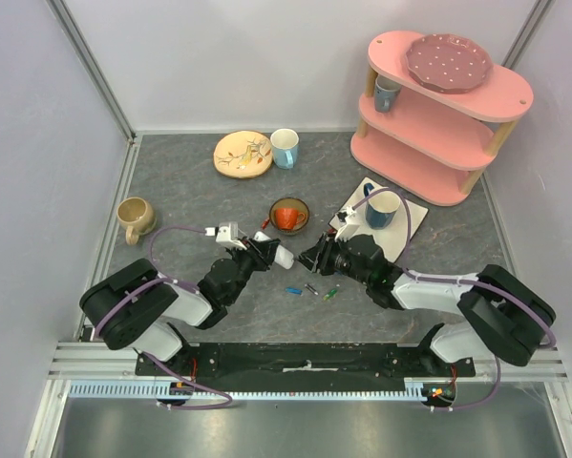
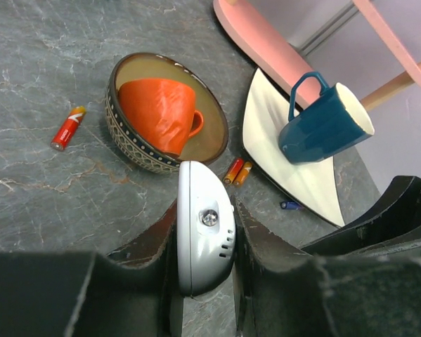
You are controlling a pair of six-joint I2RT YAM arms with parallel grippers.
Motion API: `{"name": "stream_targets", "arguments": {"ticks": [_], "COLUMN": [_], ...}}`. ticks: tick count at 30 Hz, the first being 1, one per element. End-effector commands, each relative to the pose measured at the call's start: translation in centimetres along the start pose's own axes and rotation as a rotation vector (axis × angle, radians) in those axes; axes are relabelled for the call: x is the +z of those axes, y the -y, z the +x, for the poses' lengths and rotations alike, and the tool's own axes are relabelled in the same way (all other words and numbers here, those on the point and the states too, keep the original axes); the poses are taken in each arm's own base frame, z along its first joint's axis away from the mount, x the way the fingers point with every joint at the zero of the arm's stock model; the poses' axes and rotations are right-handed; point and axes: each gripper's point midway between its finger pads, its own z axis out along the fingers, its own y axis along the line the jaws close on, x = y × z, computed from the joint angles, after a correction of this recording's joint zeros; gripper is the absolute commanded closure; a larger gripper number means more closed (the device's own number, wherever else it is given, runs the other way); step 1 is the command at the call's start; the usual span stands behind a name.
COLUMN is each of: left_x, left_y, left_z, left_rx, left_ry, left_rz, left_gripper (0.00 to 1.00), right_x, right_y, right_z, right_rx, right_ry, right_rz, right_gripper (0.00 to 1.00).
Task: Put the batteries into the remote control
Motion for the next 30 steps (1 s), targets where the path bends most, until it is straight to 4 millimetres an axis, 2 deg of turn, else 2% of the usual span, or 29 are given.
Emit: {"name": "stream_targets", "arguments": {"ticks": [1,4,8,16,20,30], "left_x": [0.1,0.1,0.0,-0.1,-0.1,-0.3], "left_y": [0.9,0.7,0.7,0.6,0.5,0.0], "left_z": [-2.0,-1.7,-1.1,-0.4,-0.1,0.5], "left_rx": [-0.022,-0.03,-0.039,-0.065,-0.071,-0.065], "left_ry": [0.1,0.086,0.062,0.028,0.017,0.001], "left_rz": [0.025,0.021,0.024,0.019,0.019,0.007], "left_gripper": [0.98,0.98,0.98,0.98,0.98,0.98], "right_x": [0.9,1.1,1.5,2.2,2.5,2.9], "right_y": [-2.1,-1.3,-0.5,-0.6,-0.3,0.5], "right_z": [-1.6,-1.2,-0.5,0.7,1.6,1.9], "right_rx": [0.013,0.034,0.057,0.103,0.127,0.133], "right_ry": [0.036,0.027,0.011,-0.026,-0.055,-0.056], "right_rz": [-0.099,-0.087,-0.08,-0.136,-0.144,-0.124], "right_gripper": [0.52,0.45,0.44,0.54,0.55,0.55]}}
